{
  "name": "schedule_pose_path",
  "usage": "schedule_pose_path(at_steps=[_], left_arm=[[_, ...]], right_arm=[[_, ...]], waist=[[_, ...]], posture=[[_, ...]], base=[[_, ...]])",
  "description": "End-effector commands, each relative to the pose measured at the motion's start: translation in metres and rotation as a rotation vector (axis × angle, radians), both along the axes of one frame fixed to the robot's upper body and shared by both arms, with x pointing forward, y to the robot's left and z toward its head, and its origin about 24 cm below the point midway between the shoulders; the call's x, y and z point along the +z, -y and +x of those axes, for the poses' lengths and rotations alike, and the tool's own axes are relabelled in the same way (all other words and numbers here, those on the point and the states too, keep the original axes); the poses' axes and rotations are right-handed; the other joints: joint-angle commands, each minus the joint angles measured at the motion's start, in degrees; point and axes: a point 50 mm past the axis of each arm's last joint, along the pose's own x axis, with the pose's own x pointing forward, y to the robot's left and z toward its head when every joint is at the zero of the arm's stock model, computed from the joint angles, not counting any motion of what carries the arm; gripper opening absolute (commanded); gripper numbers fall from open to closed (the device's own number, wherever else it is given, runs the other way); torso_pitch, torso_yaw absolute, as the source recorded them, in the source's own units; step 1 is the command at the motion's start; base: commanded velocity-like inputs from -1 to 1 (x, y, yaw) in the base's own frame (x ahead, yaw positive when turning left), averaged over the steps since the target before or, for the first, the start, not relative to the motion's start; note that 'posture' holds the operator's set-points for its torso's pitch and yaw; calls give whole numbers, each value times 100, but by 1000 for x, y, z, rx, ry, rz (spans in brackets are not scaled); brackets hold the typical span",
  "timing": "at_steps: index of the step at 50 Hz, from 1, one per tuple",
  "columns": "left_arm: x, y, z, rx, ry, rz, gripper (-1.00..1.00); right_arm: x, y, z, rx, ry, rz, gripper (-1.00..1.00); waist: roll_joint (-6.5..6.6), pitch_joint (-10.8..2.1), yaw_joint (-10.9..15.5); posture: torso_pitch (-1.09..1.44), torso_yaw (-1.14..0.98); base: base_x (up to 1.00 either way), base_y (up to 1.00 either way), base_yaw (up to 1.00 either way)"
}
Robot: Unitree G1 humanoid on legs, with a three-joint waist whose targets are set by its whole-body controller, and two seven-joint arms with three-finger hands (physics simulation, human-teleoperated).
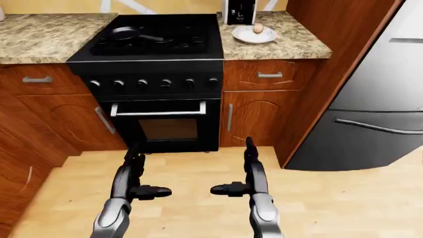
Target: Pick the egg from the plate and place it in the pan.
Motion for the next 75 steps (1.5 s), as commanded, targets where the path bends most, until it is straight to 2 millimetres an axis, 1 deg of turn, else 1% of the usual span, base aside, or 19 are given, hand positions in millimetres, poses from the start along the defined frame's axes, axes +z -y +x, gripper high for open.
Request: schedule_pose_path(at_steps=[1,3,4,5,7,8,16,20,23,34,40,60,61,62,64,67,70,71,75], left_arm=[[32,1,10,-7,168,3,100],[31,1,11,-6,168,4,100],[30,0,11,-5,169,3,100],[30,0,11,-6,169,4,100],[30,0,11,-5,169,5,100],[30,0,10,-6,170,7,100],[35,0,9,0,171,3,100],[48,-3,9,25,171,-6,100],[73,-2,8,14,195,1,100],[147,3,17,-3,248,12,100],[186,2,16,-17,287,7,100],[237,-1,27,-19,350,11,100],[239,-1,27,-19,354,13,100],[241,0,27,-21,355,16,100],[243,-1,29,-19,357,18,100],[248,0,30,-18,361,18,100],[250,1,30,-21,361,22,100],[252,1,29,-19,364,22,100],[254,0,29,-16,366,25,100]], right_arm=[[39,-3,5,11,168,-15,100],[38,-3,4,12,169,-20,100],[38,-3,4,11,169,-20,100],[39,-3,4,11,169,-21,100],[38,-3,4,11,169,-21,100],[37,-3,4,9,169,-22,100],[41,-2,4,5,174,-26,100],[69,-5,2,-13,210,-29,100],[92,-6,-3,-23,229,-40,100],[152,-7,-1,-5,249,-93,100],[175,-8,-1,11,264,-111,100],[232,-8,6,18,336,-137,100],[233,-7,6,21,340,-137,100],[236,-6,6,23,346,-141,100],[241,-3,6,20,353,-145,100],[250,-2,6,22,367,-145,100],[253,-2,5,22,365,-152,100],[254,-1,5,21,366,-153,100],[259,0,5,19,371,-155,100]], waist=[[-45,-5,-12],[-12,-352,41],[-15,-294,42],[-39,-89,35],[-44,-399,35],[-44,-429,38],[-25,-466,45],[-21,-510,56],[-15,-524,46],[-19,-536,54],[-5,-453,49],[14,-361,63],[17,-363,62],[41,-479,51],[46,-344,44],[-3,-310,39],[-115,-176,38],[-151,-167,38],[-79,-227,38]], posture=[[0,0],[0,0],[0,0],[0,0],[0,0],[0,0],[0,0],[0,0],[0,0],[0,0],[0,0],[0,0],[0,0],[0,0],[0,0],[0,0],[0,0],[0,0],[0,0]], base=[[0,0,0],[0,0,0],[0,0,0],[0,0,0],[0,0,0],[0,0,0],[0,0,0],[0,0,0],[0,0,0],[0,0,0],[0,0,0],[0,0,0],[2,0,0],[6,0,0],[14,0,0],[17,0,0],[30,0,0],[30,0,0],[30,0,0]])
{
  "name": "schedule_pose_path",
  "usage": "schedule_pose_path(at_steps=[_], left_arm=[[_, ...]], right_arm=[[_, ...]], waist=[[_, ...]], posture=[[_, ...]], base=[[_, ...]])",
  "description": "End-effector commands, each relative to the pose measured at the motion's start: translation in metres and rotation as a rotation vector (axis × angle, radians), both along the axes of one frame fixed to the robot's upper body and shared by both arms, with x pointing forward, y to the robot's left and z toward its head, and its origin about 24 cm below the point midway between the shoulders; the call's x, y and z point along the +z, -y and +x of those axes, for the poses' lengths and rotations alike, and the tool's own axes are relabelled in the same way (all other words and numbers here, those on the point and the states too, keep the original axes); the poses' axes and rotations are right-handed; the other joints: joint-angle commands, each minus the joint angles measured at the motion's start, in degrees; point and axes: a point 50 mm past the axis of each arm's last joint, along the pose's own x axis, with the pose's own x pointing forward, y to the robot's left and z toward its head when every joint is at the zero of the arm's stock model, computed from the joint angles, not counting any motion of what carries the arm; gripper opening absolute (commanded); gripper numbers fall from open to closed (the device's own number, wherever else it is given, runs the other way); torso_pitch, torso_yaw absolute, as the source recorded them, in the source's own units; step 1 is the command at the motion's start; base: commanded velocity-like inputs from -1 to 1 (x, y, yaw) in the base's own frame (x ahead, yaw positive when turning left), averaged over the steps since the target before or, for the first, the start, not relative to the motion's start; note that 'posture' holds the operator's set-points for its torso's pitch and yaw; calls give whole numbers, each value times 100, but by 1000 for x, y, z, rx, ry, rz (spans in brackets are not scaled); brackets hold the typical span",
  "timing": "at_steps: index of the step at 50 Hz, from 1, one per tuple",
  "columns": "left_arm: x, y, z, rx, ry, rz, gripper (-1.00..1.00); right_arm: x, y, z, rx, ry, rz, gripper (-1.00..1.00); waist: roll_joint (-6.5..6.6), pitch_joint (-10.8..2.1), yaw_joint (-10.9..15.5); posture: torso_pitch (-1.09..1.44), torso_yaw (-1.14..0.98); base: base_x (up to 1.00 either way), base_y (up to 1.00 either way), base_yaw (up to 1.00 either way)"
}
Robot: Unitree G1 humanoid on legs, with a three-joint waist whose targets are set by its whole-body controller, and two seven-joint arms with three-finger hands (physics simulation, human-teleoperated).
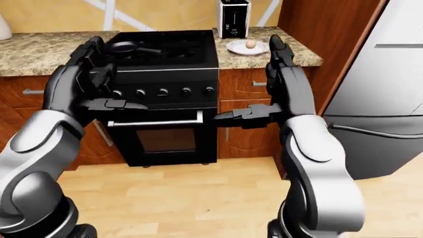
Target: Pick the egg from the plate and place it in the pan.
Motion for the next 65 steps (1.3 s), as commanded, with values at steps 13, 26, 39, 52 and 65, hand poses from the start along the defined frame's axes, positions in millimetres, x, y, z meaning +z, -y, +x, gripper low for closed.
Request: schedule_pose_path(at_steps=[13,26,39,52,65], left_arm=[[17,-7,-5,34,82,-7,100],[17,-6,-6,35,79,-1,100],[18,-7,-6,37,83,-4,100],[18,-6,-8,37,84,-2,100],[20,-4,-8,33,87,0,100]], right_arm=[[18,-3,-2,22,79,-14,100],[16,-1,-4,14,70,-15,100],[17,-2,-4,15,64,-20,100],[14,-1,-6,10,64,-17,100],[15,0,-4,10,62,-19,100]], waist=[[302,-169,52],[-165,-115,48],[416,-193,49],[-375,-73,168],[271,-211,5]], posture=[[0,0],[0,0],[0,0],[0,0],[0,0]], base=[[30,0,0],[30,-1,0],[30,-11,0],[30,-27,0],[30,-27,0]])
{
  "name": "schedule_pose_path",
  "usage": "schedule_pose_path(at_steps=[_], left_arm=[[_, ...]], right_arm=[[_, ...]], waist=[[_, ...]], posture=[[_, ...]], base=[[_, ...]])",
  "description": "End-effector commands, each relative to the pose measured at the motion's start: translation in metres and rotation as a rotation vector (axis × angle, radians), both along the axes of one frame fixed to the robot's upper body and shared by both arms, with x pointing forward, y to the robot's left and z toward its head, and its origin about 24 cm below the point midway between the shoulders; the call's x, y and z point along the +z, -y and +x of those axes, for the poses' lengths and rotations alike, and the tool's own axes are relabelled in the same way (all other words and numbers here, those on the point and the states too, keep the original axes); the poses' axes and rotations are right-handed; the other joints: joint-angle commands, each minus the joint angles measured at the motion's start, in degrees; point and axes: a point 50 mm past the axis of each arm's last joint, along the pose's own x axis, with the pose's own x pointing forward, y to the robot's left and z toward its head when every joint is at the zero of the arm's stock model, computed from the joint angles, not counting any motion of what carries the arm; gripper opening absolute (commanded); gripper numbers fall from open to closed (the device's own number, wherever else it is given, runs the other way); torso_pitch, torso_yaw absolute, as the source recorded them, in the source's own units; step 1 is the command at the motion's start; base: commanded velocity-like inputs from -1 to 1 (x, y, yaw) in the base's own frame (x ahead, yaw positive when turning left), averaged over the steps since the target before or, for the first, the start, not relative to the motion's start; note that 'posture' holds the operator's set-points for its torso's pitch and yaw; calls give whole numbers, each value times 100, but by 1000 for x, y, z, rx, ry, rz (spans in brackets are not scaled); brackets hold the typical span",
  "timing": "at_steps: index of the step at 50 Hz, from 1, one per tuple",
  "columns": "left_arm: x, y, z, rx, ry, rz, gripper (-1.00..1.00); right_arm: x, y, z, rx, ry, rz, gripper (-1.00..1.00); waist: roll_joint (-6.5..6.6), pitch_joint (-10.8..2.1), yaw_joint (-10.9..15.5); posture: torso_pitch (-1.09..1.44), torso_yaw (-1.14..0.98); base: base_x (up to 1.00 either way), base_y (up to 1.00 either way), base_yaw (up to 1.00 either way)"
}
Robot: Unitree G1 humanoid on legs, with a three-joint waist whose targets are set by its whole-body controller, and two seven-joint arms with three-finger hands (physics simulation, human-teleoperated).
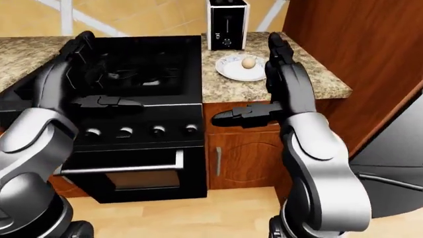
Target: Pick the egg from the plate and place it in the pan.
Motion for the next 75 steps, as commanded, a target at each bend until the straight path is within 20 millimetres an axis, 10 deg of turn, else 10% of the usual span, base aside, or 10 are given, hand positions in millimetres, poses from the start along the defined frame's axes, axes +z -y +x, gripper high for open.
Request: schedule_pose_path(at_steps=[1,8,11,13,21,29,30,37,42,75], left_arm=[[12,0,-3,5,68,-1,100],[14,0,-4,5,71,-2,100],[15,0,-4,5,73,-3,100],[15,-1,-5,5,72,-3,100],[16,1,-4,2,75,-3,100],[13,2,-6,0,70,-4,100],[13,2,-6,0,70,-5,100],[13,0,-6,4,71,-7,100],[14,0,-7,4,73,-9,100],[17,-4,-8,11,84,-21,100]], right_arm=[[11,0,-3,-1,67,-9,100],[13,0,-3,0,69,-12,100],[14,-1,-4,1,70,-13,100],[15,-1,-4,0,71,-12,100],[15,0,-4,-3,71,-12,100],[13,2,-4,-25,56,-21,100],[13,2,-4,-29,55,-21,100],[14,2,-5,-31,57,-24,100],[16,2,-5,-35,64,-29,100],[28,-7,13,1,39,-110,100]], waist=[[88,-141,-11],[60,-215,57],[-178,-214,110],[-606,-327,102],[-218,-108,-13],[45,-251,-39],[-181,-211,-41],[32,-167,-46],[-275,-70,-30],[-124,-173,-14]], posture=[[0,0],[0,0],[0,0],[0,0],[0,0],[0,0],[0,0],[0,0],[0,0],[0,0]], base=[[30,-26,0],[30,-26,0],[30,-23,0],[30,-17,0],[28,-28,0],[9,-6,0],[0,0,0],[0,0,0],[0,0,0],[0,0,0]])
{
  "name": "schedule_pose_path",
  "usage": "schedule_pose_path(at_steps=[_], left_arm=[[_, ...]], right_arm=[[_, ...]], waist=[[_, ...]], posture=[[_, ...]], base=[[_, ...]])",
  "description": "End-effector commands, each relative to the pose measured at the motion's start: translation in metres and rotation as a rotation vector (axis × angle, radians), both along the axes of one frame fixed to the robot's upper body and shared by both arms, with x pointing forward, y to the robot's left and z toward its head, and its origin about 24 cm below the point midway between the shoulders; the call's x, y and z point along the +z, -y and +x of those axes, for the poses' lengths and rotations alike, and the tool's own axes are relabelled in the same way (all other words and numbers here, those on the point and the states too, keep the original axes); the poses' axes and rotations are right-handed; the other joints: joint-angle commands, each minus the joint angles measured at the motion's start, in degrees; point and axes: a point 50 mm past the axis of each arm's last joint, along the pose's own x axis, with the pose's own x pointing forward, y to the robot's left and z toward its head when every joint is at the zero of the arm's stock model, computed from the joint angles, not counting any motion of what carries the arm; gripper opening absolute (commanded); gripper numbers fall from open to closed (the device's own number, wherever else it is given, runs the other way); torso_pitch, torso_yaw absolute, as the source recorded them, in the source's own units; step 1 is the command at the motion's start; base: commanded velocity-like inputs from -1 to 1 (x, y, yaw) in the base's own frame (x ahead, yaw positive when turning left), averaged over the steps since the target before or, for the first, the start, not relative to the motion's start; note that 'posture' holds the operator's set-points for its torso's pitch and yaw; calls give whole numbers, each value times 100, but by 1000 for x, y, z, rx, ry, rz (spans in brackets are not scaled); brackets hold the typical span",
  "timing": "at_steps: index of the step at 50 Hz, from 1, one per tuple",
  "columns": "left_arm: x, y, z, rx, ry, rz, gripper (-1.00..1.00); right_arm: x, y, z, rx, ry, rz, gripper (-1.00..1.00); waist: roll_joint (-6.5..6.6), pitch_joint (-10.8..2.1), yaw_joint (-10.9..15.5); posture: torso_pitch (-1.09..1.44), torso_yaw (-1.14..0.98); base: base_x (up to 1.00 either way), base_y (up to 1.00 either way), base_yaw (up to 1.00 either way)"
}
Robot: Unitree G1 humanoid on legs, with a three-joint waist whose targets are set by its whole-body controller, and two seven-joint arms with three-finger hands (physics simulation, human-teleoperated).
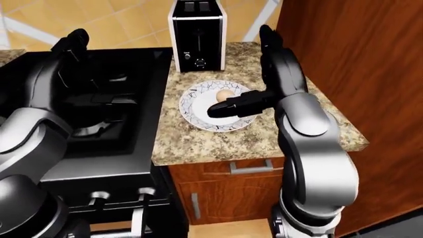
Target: Pick the egg from the plate and place it in the pan.
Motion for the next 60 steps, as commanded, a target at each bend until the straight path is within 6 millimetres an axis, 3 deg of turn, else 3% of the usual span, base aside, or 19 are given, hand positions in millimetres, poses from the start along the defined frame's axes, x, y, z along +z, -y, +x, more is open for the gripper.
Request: schedule_pose_path(at_steps=[1,19,20,23,32,33,49,60], left_arm=[[12,1,-4,-1,77,-2,100],[13,-2,-5,3,77,-5,100],[13,-2,-5,3,76,-6,100],[13,-3,-4,4,78,-6,100],[13,-3,-5,4,78,-7,100],[13,-4,-5,4,79,-7,100],[11,-4,-5,1,77,-9,100],[9,-3,-6,-2,72,-6,100]], right_arm=[[14,-2,-1,1,79,-12,100],[22,-8,31,5,78,-13,100],[22,-10,34,8,76,-14,63],[24,-10,42,-2,81,0,61],[18,-18,56,12,61,-12,71],[17,-19,57,14,57,-15,61],[1,-30,78,20,24,-67,60],[-10,-32,81,18,6,-77,63]], waist=[[14,-135,-1],[51,-152,10],[54,-152,9],[68,-156,1],[79,-169,-7],[80,-172,-9],[99,-197,-23],[95,-201,-17]], posture=[[0,0],[0,0],[0,0],[0,0],[0,0],[0,0],[0,0],[0,0]], base=[[0,0,0],[0,0,0],[0,0,0],[0,0,0],[0,0,0],[0,0,0],[0,0,0],[0,0,0]])
